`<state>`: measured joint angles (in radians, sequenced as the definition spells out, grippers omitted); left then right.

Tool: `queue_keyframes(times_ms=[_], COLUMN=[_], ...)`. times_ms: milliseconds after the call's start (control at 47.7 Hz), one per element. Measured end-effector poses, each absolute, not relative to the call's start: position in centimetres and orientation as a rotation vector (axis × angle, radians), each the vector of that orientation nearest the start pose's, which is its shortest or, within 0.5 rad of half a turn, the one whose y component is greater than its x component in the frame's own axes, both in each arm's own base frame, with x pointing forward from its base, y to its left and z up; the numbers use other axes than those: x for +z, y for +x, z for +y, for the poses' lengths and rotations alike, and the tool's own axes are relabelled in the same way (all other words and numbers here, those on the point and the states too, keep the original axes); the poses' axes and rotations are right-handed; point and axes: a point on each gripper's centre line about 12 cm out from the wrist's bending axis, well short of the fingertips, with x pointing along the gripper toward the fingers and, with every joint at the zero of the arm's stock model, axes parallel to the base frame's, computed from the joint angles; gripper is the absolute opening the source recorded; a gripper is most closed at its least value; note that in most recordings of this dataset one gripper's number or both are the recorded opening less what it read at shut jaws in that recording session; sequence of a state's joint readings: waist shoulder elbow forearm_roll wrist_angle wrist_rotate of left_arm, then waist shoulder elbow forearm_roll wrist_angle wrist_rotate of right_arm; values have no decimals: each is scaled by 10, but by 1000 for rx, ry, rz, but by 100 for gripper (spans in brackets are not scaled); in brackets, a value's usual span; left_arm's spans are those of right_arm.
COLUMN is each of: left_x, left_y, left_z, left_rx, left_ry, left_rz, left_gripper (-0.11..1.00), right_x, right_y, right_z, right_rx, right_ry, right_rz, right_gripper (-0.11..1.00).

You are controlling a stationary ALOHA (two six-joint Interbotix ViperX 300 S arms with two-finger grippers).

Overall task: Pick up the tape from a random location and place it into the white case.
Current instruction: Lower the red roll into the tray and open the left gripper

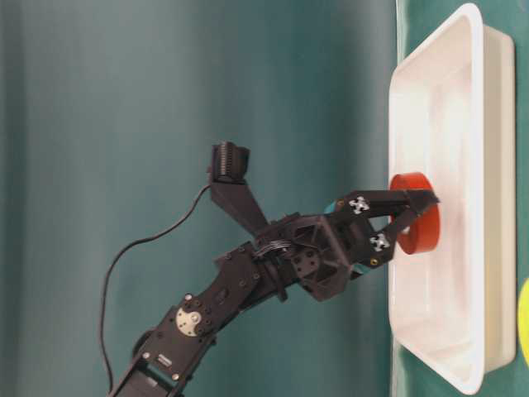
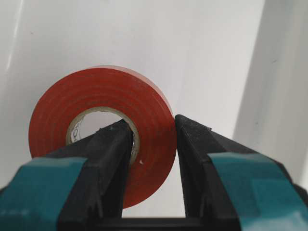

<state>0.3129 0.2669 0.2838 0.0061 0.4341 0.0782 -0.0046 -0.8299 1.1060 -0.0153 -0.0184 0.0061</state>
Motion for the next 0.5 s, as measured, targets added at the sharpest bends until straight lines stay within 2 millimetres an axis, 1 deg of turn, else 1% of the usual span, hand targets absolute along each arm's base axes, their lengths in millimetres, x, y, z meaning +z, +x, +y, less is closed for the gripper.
queue_keyframes(times_ms=[84,503], left_x=[141,142], left_y=[435,435], left_z=[141,141], left_rx=[248,247], left_ry=[-79,-78], left_rz=[995,996], left_gripper=[24,24], right_x=[262,260], right_y=[222,223], right_z=[-1,-1], right_rx=[-3,-2], right_ry=[-10,-9], right_rz=[258,267], right_gripper=[92,92])
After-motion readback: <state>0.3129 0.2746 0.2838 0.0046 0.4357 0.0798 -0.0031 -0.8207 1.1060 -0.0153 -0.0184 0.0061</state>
